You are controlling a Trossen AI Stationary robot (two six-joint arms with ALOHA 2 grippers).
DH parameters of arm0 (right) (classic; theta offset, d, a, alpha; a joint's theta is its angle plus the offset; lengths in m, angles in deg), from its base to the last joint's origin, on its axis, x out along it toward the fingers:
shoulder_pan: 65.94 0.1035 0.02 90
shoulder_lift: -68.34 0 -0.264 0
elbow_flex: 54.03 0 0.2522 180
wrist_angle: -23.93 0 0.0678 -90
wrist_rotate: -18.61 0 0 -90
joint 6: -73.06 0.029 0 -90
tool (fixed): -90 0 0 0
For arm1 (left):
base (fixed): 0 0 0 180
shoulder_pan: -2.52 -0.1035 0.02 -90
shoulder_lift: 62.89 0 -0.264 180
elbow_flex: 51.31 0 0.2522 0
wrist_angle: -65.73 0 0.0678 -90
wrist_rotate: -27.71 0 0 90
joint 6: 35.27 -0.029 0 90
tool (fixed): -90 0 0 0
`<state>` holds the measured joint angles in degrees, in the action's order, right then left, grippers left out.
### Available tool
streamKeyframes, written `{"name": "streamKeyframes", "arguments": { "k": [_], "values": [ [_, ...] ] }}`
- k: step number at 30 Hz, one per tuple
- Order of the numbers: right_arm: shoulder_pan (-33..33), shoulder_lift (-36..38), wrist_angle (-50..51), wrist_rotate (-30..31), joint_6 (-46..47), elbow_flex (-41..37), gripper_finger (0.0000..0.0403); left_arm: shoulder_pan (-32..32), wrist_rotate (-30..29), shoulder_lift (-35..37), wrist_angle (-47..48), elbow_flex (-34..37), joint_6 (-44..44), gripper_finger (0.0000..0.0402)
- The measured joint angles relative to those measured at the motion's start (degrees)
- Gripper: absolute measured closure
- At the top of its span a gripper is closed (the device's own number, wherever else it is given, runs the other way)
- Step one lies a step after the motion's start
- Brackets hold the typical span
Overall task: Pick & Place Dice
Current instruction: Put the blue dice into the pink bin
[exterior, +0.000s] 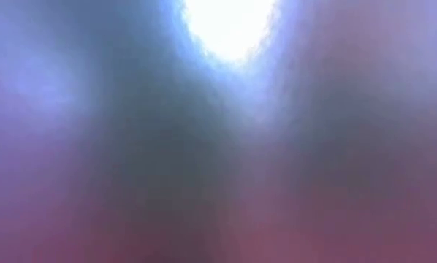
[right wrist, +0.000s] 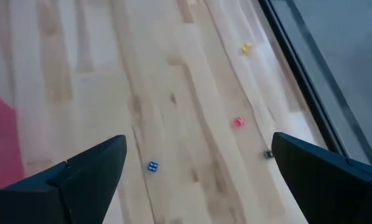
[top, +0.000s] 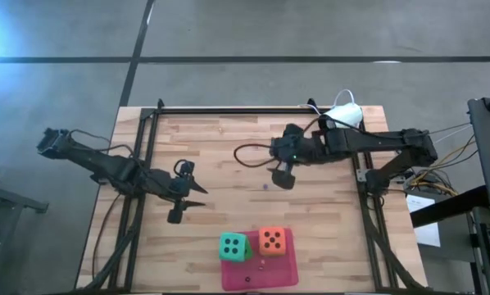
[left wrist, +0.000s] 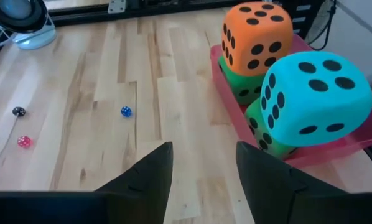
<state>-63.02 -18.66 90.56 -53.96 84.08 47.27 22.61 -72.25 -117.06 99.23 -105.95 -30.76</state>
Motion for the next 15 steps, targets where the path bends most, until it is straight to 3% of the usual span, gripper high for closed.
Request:
{"name": "streamKeyframes", "arguments": {
  "k": [15],
  "values": [
    [-1.21,-0.04,0.48,-1.39,1.01,-0.69,0.0003,0.00,-0.18,-0.02,-0.81,0.00,4.33,0.0241]
  ]
}}
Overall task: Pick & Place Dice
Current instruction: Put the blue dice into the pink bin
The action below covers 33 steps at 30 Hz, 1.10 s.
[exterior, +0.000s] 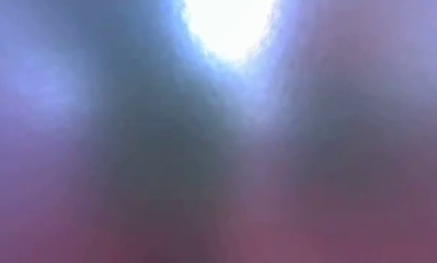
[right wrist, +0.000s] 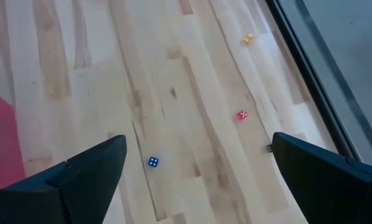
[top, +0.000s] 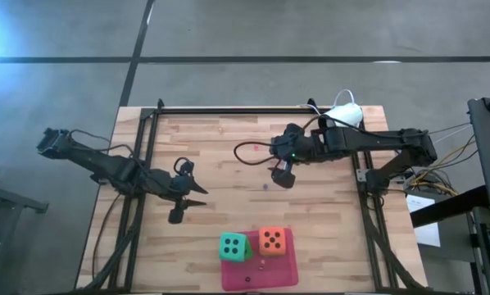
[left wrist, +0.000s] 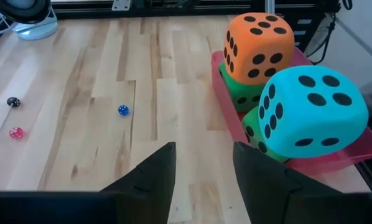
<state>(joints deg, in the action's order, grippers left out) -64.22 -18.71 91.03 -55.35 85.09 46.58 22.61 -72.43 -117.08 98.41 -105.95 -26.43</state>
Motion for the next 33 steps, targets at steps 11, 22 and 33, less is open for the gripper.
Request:
{"name": "streamKeyframes", "arguments": {
  "k": [11,22,33],
  "values": [
    [-0.02,-1.77,-0.15,-0.02,-1.23,-0.20,0.0003,0.00,0.01,0.00,-0.17,0.00,0.02,0.0226],
    [-0.41,-7.45,0.16,-1.53,-7.09,-0.44,0.0054,0.00,-0.63,-0.02,-0.09,-0.02,0.09,0.0210],
    [-1.03,-11.02,-4.68,-4.31,3.15,-8.16,0.0133,0.00,-0.85,0.00,0.38,-0.02,0.22,0.0198]
  ]
}}
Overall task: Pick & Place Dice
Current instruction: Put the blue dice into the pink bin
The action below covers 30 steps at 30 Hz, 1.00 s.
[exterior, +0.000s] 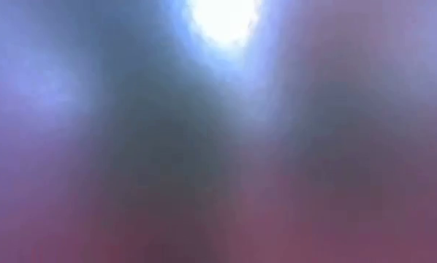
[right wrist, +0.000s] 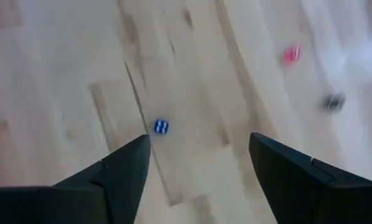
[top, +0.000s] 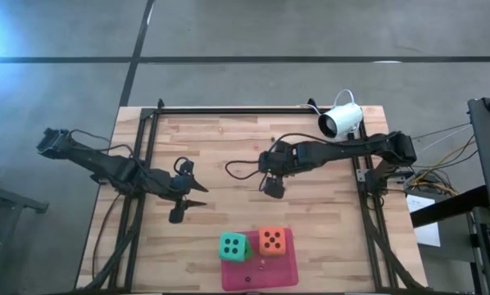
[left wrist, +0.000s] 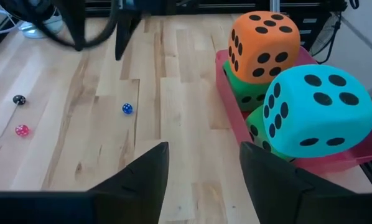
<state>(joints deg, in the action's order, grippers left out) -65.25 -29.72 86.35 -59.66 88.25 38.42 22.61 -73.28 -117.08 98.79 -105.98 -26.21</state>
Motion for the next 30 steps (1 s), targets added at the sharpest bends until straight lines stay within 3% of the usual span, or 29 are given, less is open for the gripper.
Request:
{"name": "streamKeyframes", "arguments": {
  "k": [7,15,30],
  "values": [
    [0.42,-0.29,-7.14,-0.04,17.29,-6.89,0.0152,0.00,0.00,0.00,0.29,0.00,0.02,0.0191],
    [0.75,-4.58,-11.80,-0.26,17.68,-8.89,0.0162,0.00,0.00,-0.01,0.28,0.00,0.02,0.0188],
    [0.00,-13.14,-14.60,-0.39,16.67,-7.45,0.0177,0.00,0.00,-0.01,0.29,0.00,0.02,0.0221]
  ]
}}
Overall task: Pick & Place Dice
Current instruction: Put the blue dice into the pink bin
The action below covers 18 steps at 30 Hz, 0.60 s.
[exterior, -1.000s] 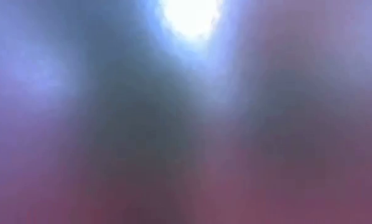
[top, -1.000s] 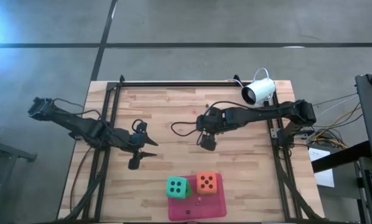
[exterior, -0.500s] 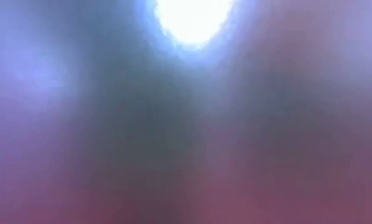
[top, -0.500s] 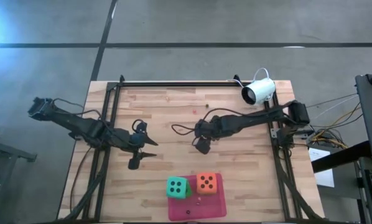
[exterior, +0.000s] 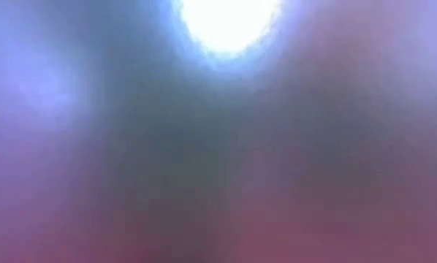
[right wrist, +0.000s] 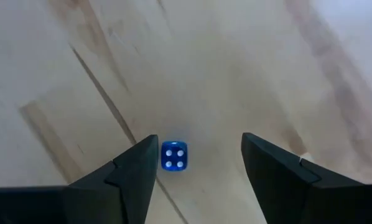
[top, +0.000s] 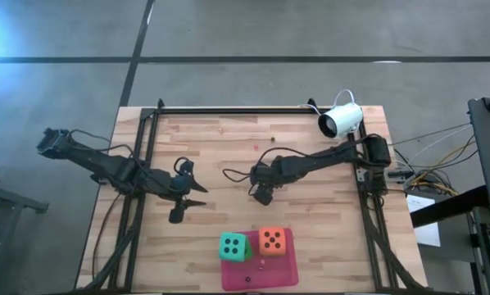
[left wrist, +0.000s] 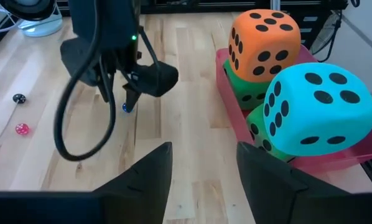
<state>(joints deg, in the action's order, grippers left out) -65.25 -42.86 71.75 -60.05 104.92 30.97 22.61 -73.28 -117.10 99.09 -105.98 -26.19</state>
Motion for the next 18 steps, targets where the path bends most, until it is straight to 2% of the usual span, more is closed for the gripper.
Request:
{"name": "streamKeyframes", "arguments": {
  "k": [10,18],
  "values": [
    [0.00,-3.71,0.44,-3.34,-2.32,2.16,0.0189,0.04,-0.02,-0.01,0.00,0.00,0.00,0.0235],
    [0.00,-2.83,0.12,-4.17,-2.28,2.14,0.0263,0.04,-0.02,0.01,0.00,0.00,0.00,0.0235]
  ]
}}
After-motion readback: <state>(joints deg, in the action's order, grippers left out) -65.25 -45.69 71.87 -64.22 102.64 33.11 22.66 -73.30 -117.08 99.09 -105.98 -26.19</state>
